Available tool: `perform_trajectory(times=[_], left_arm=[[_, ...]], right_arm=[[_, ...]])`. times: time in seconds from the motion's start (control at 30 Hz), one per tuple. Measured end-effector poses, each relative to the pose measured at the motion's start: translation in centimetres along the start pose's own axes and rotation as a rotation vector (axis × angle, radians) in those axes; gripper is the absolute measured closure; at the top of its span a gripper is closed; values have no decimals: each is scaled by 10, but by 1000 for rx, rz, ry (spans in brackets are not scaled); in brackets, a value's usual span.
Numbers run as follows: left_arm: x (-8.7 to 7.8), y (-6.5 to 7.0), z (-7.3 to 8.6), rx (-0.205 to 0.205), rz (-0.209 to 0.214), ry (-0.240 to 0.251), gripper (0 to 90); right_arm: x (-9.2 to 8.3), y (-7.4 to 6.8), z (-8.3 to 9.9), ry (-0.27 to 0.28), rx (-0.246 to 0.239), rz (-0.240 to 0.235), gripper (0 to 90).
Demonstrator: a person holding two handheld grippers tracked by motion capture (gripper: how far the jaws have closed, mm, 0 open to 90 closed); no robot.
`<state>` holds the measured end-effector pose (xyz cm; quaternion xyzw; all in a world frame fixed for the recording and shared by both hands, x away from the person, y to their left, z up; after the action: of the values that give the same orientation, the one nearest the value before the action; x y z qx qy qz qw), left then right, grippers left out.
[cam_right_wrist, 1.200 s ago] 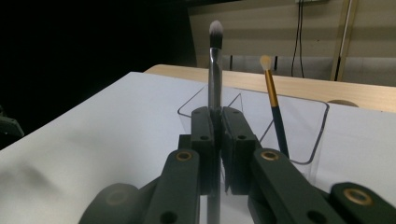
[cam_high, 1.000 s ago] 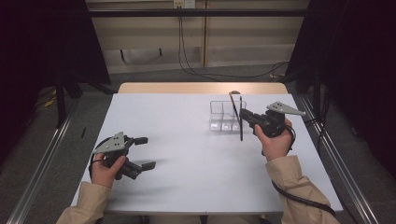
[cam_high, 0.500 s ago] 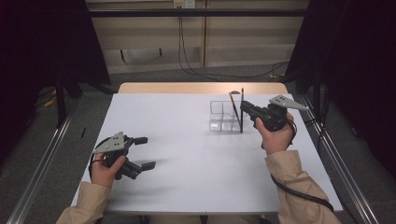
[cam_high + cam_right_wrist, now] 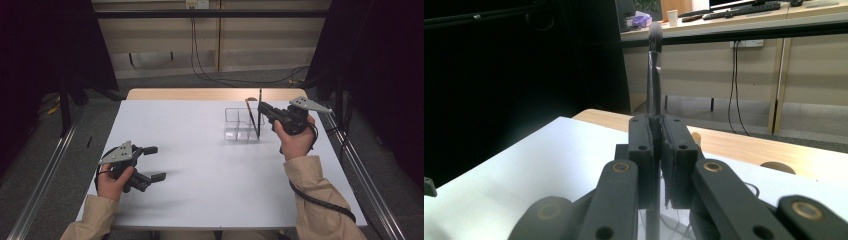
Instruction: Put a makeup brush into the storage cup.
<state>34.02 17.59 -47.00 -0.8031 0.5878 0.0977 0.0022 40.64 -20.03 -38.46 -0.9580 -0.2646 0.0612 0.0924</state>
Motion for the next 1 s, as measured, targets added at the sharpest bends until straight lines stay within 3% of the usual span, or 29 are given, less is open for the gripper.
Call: perform_trajectory(times=[1.0], left_arm=[[-4, -2, -2, -1, -18, 25, 3]], right_arm=[[16, 9, -16, 47, -11, 32, 846]])
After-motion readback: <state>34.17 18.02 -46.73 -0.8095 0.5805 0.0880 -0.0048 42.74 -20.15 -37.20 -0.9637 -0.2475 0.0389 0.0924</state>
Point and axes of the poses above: each handheld gripper's, and its own axes: x roughly forward along the jaws, z roughly out of its underside, y roughly to its right, the point moved 7 cm from there along x, roughly forward along the jaws, and after that the axes turned 7 degrees about y, right-handed, at the moved point
